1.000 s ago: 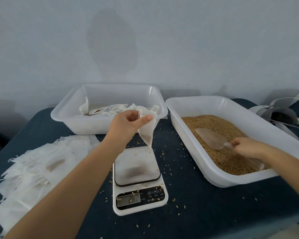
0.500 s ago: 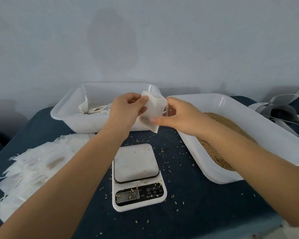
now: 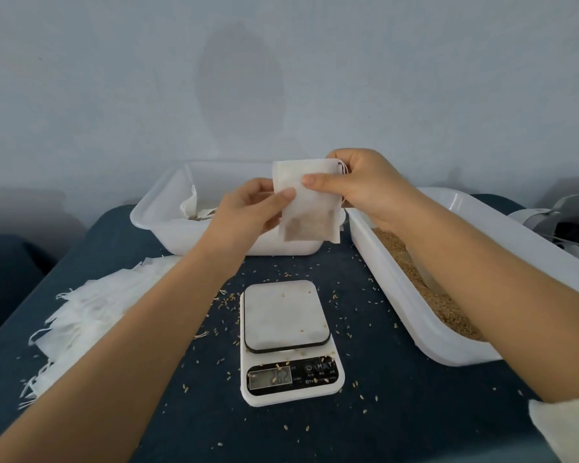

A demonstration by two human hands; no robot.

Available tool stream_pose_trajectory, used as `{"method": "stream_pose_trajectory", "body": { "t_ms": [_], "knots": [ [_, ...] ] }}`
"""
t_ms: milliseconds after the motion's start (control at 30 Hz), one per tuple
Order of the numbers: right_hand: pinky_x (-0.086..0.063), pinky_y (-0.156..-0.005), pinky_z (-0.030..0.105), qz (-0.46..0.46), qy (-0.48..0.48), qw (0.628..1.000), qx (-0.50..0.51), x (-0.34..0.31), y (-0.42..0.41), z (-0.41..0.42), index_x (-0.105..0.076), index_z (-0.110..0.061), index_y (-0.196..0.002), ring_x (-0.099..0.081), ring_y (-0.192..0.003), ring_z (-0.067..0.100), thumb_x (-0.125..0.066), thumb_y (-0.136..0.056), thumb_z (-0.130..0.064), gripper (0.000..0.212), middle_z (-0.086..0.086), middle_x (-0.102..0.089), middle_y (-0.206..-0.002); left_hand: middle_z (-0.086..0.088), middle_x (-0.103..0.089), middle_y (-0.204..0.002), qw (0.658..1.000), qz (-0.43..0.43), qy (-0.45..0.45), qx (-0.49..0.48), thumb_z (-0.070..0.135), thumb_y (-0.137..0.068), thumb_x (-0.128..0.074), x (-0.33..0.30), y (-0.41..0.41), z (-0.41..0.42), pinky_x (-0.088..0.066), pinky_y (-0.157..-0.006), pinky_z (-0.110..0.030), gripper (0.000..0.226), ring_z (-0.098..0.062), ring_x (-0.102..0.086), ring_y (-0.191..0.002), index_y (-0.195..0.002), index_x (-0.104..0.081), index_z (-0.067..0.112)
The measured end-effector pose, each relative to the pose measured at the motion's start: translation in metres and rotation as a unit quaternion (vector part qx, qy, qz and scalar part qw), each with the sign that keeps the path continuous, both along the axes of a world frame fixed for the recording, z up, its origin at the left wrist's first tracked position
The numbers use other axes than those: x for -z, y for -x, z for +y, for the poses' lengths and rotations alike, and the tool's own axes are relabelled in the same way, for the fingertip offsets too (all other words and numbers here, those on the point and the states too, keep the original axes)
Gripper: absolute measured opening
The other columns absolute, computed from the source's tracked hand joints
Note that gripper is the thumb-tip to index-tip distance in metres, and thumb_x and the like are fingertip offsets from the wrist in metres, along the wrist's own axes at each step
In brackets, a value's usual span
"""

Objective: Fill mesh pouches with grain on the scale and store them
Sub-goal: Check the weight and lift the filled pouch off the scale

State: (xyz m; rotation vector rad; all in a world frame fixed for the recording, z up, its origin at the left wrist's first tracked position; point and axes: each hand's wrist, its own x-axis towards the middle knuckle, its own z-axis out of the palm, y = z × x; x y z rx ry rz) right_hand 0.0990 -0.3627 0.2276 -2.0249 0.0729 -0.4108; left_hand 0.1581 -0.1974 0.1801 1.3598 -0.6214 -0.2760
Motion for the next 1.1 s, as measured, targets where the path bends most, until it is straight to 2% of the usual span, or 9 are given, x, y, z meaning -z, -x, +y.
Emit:
{"method": "stream_pose_trajectory", "body": {
  "t_ms": [100,200,367,433,500,633,767,900,1100],
  "knots": [
    [-0.049,-0.06,0.028,0.009,0.051,0.999,-0.015,-0.009,-0.002,0.003,-0.06,-0.022,-0.066,-0.058,-0.062,0.008,-0.08,-0.074,-0.027,0.022,-0.012,-0.059,-0.06,-0.002,-0.071,-0.101,0.999,0.007,0.006,0.052,0.028,-0.074,-0.069,0.01,0.0,0.001,-0.054,-0.083,-0.029,0.034,-0.017,-0.067,-0.097,-0.105,-0.066,0.014],
    [-0.041,-0.048,0.015,-0.004,0.103,0.994,-0.022,-0.015,-0.004,0.011,-0.058,-0.023,-0.062,-0.051,-0.051,0.001,-0.079,-0.075,-0.027,0.025,-0.015,-0.053,-0.052,-0.003,-0.072,-0.1,0.997,0.038,0.035,0.063,0.028,-0.076,-0.066,0.016,0.002,0.0,-0.054,-0.076,-0.026,0.024,-0.017,-0.068,-0.094,-0.097,-0.071,0.017],
    [-0.051,-0.063,0.024,0.046,0.136,0.989,-0.033,-0.006,-0.007,0.01,-0.068,-0.008,-0.083,-0.06,-0.065,0.009,-0.074,-0.08,-0.033,0.026,-0.002,-0.063,-0.071,-0.004,-0.072,-0.101,0.98,0.137,0.132,0.06,0.02,-0.081,-0.062,0.027,0.0,0.002,-0.055,-0.07,-0.027,0.02,-0.016,-0.067,-0.094,-0.098,-0.071,0.013],
    [-0.051,-0.061,0.018,0.05,0.116,0.991,-0.039,0.001,-0.008,0.004,-0.067,0.002,-0.089,-0.062,-0.062,0.002,-0.073,-0.082,-0.026,0.029,0.002,-0.065,-0.072,-0.006,-0.071,-0.104,0.972,0.165,0.159,0.05,0.018,-0.084,-0.059,0.032,-0.002,0.004,-0.055,-0.071,-0.028,0.021,-0.017,-0.067,-0.096,-0.102,-0.069,0.01],
    [-0.046,-0.053,0.009,0.066,0.123,0.99,-0.039,0.012,-0.007,0.002,-0.066,0.007,-0.091,-0.06,-0.056,-0.003,-0.072,-0.083,-0.021,0.03,0.001,-0.066,-0.067,-0.007,-0.071,-0.103,0.971,0.186,0.145,0.044,0.014,-0.089,-0.055,0.039,-0.001,0.004,-0.056,-0.07,-0.029,0.019,-0.017,-0.067,-0.093,-0.103,-0.067,0.009],
    [-0.041,-0.051,0.006,0.064,0.112,0.991,-0.033,0.025,-0.008,0.001,-0.069,-0.005,-0.079,-0.06,-0.054,-0.005,-0.073,-0.082,-0.023,0.019,-0.014,-0.062,-0.054,-0.007,-0.071,-0.1,0.969,0.224,0.101,0.04,0.014,-0.092,-0.055,0.054,-0.002,0.004,-0.056,-0.072,-0.029,0.016,-0.018,-0.067,-0.091,-0.1,-0.068,0.01],
    [-0.041,-0.051,0.006,0.067,0.098,0.992,-0.038,0.028,-0.007,-0.001,-0.068,-0.015,-0.071,-0.058,-0.053,-0.005,-0.073,-0.082,-0.023,0.015,-0.015,-0.062,-0.052,-0.009,-0.069,-0.11,0.973,0.203,0.092,0.061,0.019,-0.082,-0.064,0.059,-0.004,0.008,-0.055,-0.074,-0.03,0.032,-0.023,-0.067,-0.099,-0.112,-0.065,0.008],
    [-0.043,-0.055,0.008,0.079,0.093,0.992,-0.043,0.034,-0.007,-0.001,-0.068,-0.018,-0.073,-0.058,-0.056,-0.004,-0.074,-0.08,-0.03,0.015,-0.014,-0.062,-0.057,-0.008,-0.067,-0.115,0.986,0.147,0.03,0.067,0.024,-0.067,-0.075,0.061,-0.002,0.007,-0.054,-0.085,-0.039,0.056,-0.025,-0.063,-0.108,-0.119,-0.061,0.011],
    [-0.048,-0.058,0.011,0.09,0.01,0.996,-0.022,0.052,-0.005,0.001,-0.071,-0.012,-0.087,-0.059,-0.061,-0.006,-0.07,-0.084,-0.029,0.017,-0.01,-0.065,-0.073,-0.008,-0.071,-0.106,0.991,0.134,-0.008,0.028,0.026,-0.067,-0.073,0.065,-0.004,0.007,-0.051,-0.092,-0.046,0.042,-0.025,-0.066,-0.102,-0.105,-0.068,0.01]
  ]
}}
